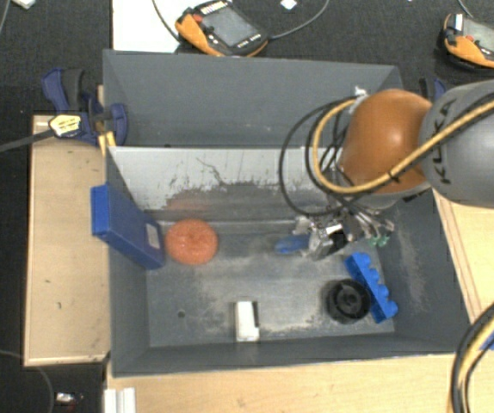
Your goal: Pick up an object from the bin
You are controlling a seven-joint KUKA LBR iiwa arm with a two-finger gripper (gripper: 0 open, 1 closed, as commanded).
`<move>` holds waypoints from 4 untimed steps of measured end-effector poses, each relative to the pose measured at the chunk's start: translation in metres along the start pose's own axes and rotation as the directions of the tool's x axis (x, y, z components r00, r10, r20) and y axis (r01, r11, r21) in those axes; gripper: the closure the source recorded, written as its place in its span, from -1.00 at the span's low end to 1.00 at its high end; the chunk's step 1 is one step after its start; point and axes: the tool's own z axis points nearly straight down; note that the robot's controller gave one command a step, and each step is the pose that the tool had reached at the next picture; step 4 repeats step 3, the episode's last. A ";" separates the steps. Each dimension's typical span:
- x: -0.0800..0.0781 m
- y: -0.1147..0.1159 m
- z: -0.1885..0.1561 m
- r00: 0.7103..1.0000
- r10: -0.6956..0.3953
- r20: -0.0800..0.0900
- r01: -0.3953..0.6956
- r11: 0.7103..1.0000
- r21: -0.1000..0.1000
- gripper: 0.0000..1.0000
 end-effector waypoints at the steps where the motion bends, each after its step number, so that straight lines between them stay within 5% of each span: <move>1: -0.002 0.000 -0.025 1.000 0.001 0.006 -0.001 1.000 0.001 1.00; 4: -0.002 0.000 -0.062 1.000 0.005 0.005 -0.005 1.000 0.001 1.00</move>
Offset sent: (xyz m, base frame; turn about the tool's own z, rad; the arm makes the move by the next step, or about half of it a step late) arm 0.0009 0.0000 0.0475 0.0008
